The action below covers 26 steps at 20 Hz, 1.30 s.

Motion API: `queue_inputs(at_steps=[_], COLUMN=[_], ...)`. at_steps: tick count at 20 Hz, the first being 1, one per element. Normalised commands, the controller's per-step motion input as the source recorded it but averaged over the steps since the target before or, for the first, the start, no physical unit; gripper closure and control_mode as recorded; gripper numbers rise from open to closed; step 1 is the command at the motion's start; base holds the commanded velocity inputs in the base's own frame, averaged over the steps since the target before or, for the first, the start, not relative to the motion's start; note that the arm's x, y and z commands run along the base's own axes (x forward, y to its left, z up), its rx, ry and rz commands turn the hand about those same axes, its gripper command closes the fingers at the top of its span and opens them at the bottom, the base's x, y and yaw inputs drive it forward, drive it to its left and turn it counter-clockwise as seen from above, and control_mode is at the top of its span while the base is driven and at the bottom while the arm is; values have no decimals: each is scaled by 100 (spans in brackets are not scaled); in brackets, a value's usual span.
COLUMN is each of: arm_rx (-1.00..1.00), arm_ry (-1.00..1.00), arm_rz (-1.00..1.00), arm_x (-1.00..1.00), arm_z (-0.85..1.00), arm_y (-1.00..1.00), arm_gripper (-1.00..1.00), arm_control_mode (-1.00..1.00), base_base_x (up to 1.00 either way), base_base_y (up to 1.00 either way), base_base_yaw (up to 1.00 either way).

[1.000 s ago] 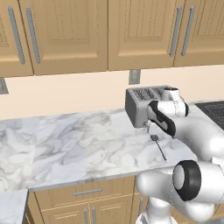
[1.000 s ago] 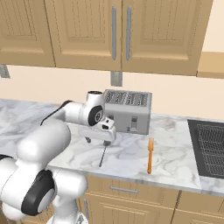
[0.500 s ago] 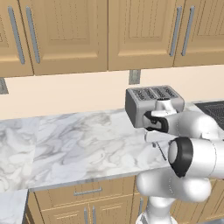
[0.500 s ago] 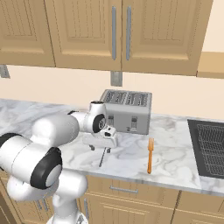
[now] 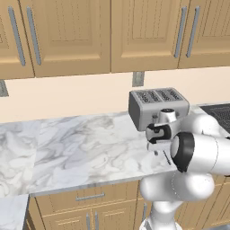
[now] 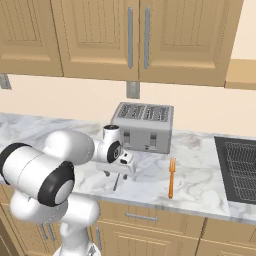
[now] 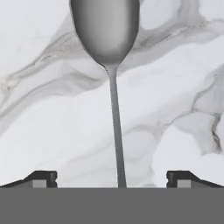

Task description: Take the fork and place it on the left side of the plate. Then take the spoon and place it on the right side of the plate. Make sure they're directly next to the plate.

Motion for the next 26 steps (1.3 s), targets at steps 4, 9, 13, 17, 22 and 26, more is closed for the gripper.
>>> queue_inputs(at_steps=[4, 9, 13, 17, 22, 26], arm_rx=[0, -1, 0, 0, 0, 0], arm_ry=[-9, -6, -4, 0, 0, -9], arm_rz=[0, 0, 0, 3, 7, 8], arm_x=[5, 9, 4, 0, -1, -25], arm_z=[-37, -49, -43, -29, -7, 10], arm_y=[0, 10, 14, 15, 3, 0], arm_gripper=[-100, 100, 100, 100, 100, 100], arm_control_mode=[-100, -100, -100, -100, -100, -100], base_base_x=[0, 0, 0, 0, 0, 0], base_base_y=[0, 0, 0, 0, 0, 0], base_base_yaw=[0, 0, 0, 0, 0, 0])
